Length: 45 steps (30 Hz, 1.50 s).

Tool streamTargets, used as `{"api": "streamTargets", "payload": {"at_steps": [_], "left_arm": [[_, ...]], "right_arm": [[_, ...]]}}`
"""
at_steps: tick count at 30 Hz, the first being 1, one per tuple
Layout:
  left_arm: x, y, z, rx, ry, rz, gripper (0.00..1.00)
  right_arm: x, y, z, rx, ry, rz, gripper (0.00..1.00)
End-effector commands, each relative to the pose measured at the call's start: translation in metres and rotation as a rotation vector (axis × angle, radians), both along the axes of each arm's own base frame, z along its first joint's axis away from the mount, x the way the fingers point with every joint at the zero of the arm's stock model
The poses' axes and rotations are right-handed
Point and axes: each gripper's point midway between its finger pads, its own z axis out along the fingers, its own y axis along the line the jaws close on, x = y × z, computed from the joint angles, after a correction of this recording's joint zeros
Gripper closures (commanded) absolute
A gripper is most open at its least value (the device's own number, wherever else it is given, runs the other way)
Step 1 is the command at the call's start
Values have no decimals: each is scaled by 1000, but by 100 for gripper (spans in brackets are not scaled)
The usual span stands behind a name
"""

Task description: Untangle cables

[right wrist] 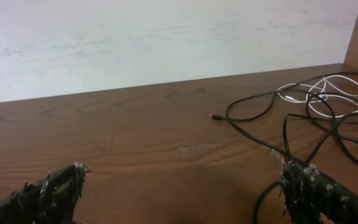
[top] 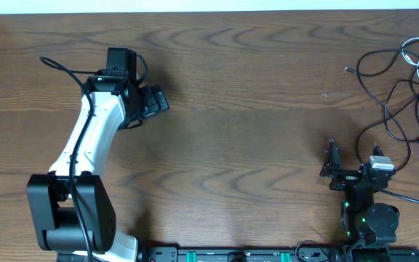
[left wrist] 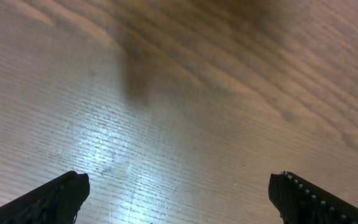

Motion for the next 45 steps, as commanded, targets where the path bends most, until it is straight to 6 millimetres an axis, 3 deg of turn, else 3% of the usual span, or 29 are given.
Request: {"api": "streamTargets", "payload": {"at_steps": [1,8,12,26,32,45], "left_arm": [[-1,7,24,35,-88,-13,2],[-10,7,63,77,-368,-103,2],[-28,7,75,135,-590,-173,2],[-93,9,76,286,-1180,-220,2],[-106,19,63,323,-1204,-173,2],[-128,19,39,359,-1110,-226,2]], "right_arm": [[0,2,0,12,-3,6,1],[0,2,0,12,-3,6,1],[0,2,0,12,-3,6,1],[0,2,0,12,-3,6,1],[0,2,0,12,-3,6,1],[0,2,0,12,-3,6,1]]}}
